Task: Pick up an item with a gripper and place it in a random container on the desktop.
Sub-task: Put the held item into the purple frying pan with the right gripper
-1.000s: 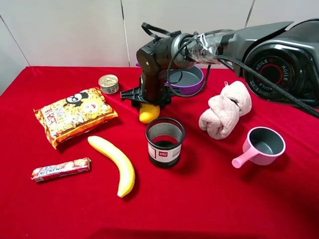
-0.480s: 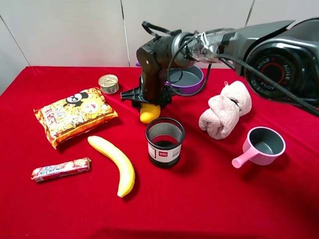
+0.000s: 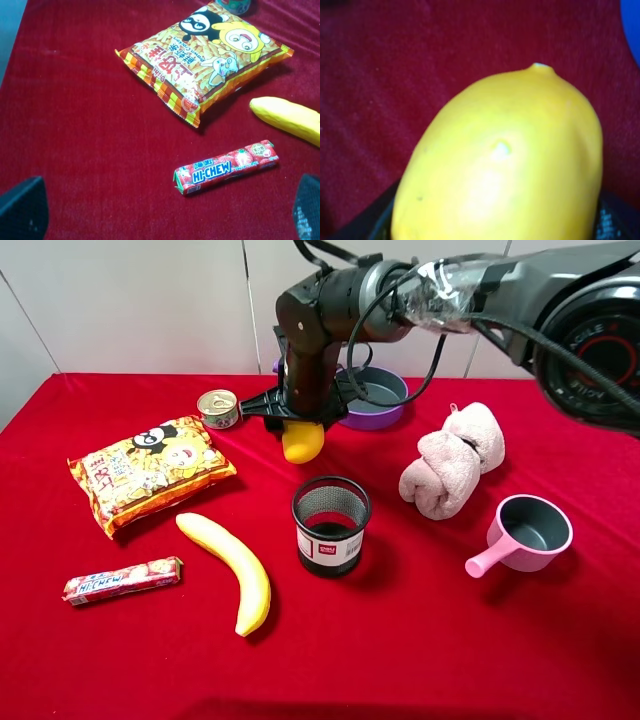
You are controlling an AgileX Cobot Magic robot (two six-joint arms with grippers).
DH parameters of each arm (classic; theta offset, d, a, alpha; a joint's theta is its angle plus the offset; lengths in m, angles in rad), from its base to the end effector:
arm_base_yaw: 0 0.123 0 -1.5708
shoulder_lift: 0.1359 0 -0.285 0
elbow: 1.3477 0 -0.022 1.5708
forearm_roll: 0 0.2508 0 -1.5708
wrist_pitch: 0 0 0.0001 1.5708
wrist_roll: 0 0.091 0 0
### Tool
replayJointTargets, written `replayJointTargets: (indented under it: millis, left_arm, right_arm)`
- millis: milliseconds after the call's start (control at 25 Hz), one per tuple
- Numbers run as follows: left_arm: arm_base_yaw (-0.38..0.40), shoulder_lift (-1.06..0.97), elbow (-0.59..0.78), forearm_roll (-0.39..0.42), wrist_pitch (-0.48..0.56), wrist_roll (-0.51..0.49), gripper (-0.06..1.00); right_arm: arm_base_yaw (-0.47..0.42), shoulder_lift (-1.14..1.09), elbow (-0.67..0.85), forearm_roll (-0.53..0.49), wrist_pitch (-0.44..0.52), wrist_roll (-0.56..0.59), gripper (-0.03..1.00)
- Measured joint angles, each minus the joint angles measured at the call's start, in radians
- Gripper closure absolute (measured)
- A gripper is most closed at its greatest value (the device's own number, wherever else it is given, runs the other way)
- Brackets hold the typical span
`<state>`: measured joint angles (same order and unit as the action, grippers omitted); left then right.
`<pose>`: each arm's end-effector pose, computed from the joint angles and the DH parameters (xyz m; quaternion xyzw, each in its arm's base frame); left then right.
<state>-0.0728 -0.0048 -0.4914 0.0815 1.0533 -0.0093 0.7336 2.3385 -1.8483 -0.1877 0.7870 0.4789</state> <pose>-0.0039 0.0067 0.2757 0.0257 0.8512 0.0192 0.5239 0.3775 0.3241 0.1378 -0.1761 0.9630 0.0435 0.1991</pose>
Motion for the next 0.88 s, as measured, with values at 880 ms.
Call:
replayJointTargets:
  millis: [880]
  left_arm:
    - [0.000,0.000,0.000,0.001,0.000,0.000,-0.03]
  right_arm:
    - [-0.153,-0.060,0.000,-0.099,-0.159,-0.479,0.50]
